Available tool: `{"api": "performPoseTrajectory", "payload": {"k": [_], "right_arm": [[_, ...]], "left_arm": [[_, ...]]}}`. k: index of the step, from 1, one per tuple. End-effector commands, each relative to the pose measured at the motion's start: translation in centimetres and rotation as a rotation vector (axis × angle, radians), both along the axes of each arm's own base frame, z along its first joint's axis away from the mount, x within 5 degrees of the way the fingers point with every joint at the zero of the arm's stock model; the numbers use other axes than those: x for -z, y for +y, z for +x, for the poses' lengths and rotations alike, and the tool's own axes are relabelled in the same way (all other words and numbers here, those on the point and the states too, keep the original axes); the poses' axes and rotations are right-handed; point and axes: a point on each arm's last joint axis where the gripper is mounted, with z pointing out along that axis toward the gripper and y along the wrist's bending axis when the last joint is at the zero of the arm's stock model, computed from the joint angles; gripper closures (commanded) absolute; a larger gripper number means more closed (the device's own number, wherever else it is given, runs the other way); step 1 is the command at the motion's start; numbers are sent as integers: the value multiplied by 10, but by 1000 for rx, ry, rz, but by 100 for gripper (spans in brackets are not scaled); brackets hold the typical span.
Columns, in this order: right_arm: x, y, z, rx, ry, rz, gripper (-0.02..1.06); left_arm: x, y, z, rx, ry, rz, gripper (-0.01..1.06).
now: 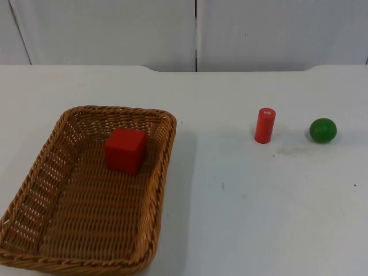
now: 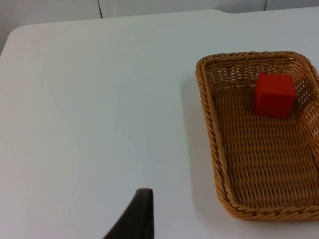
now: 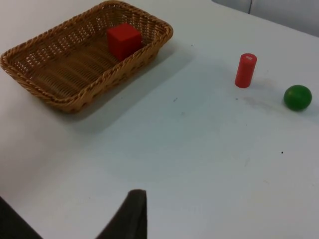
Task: Pick up the basket with the left hand and place the object to the left of the red cylinder into the basket with the right hand.
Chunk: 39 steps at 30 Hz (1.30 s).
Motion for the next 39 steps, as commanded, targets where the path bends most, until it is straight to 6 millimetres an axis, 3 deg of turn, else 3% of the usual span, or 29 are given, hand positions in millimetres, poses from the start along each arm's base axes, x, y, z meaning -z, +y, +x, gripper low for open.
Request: {"api": "performPoseTrajectory", "payload": {"k": [1,25,39], "right_arm": [[1,0,1,5,-5,1,-1],[1,0,0,4,-5,7,-1],[1,0,0,4,-5,7,-1]], "left_arm": [[1,-1,0,12,-2,-5,0],[1,-1,0,10,-2,-5,0],[1,-2,0,-119,-3,-4,0]]}}
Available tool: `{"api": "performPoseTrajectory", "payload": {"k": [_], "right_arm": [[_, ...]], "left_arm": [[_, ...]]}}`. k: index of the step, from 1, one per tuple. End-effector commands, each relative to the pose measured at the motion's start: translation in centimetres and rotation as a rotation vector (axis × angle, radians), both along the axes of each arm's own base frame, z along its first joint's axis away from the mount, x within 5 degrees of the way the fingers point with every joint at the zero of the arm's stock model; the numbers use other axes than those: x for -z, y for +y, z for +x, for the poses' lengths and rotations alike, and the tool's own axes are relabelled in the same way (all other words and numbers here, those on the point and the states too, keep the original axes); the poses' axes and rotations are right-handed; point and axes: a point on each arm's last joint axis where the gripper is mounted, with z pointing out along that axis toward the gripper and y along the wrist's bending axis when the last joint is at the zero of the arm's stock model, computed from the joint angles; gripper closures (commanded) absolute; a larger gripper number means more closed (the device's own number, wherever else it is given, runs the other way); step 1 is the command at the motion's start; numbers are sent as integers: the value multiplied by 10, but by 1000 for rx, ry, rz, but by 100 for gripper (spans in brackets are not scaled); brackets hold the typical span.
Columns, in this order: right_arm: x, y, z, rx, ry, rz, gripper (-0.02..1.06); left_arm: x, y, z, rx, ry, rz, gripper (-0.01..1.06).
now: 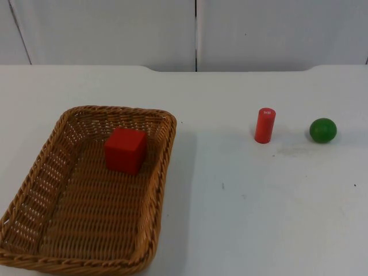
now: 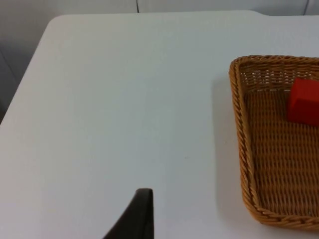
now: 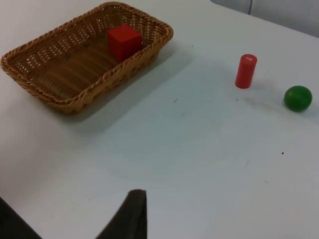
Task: Pick up the basket with the left hand and place the object to the left of the red cylinder into the basket with the right hand.
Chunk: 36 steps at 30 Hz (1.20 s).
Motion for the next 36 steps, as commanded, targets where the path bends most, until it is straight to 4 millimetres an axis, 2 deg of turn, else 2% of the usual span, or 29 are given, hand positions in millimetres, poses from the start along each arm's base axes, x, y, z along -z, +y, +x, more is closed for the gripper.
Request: {"api": "performPoseTrajectory", "payload": {"k": [1,22,36], "right_arm": [[1,0,0,4,-3,6,-1],[1,0,0,7,-3,6,-1],[1,2,-1,314,-3,7,-1]], "left_arm": [[1,-1,0,0,-3,-9,0],[1,-1,0,-1,-3,-7,0],[1,-1,0,-1,-3,-7,0]]}}
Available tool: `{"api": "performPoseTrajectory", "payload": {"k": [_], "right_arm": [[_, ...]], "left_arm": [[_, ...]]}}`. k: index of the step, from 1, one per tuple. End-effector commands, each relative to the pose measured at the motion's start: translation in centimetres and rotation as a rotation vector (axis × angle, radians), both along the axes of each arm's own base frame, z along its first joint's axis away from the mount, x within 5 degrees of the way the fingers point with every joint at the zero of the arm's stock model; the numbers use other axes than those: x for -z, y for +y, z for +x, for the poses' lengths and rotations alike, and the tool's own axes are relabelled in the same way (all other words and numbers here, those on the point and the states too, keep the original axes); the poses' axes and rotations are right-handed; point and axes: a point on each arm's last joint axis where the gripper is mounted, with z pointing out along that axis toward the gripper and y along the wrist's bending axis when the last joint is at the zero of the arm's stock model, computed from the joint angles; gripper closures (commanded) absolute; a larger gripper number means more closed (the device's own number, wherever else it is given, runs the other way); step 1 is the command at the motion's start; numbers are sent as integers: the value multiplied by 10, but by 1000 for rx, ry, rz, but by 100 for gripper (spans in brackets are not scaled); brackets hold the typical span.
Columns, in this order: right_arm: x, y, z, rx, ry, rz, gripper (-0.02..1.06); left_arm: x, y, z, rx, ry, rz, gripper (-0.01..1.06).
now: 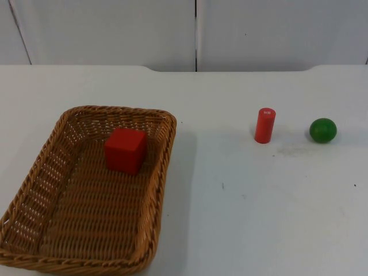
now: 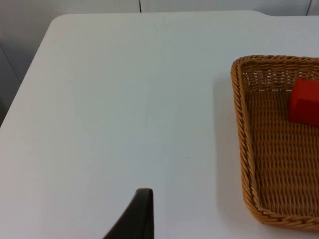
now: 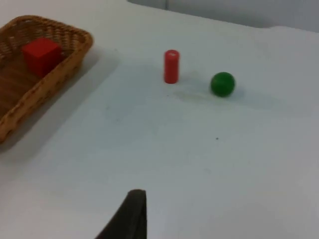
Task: Pick up the basket with the left hand and place the object to the left of the red cylinder into the basket with the right hand.
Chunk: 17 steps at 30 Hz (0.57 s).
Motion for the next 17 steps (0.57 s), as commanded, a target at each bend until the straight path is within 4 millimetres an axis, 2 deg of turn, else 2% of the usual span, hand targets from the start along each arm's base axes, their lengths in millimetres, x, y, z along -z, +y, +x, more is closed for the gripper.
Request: {"api": "performPoseTrajectory", "payload": {"k": [1,17], "right_arm": [[1,1,0,49,-6,2,-1],[1,2,0,267,-6,1,-1]], "left_arm": [[1,-1,0,2,-3,-9,0],[1,-1,0,2,-3,-9,0]]}}
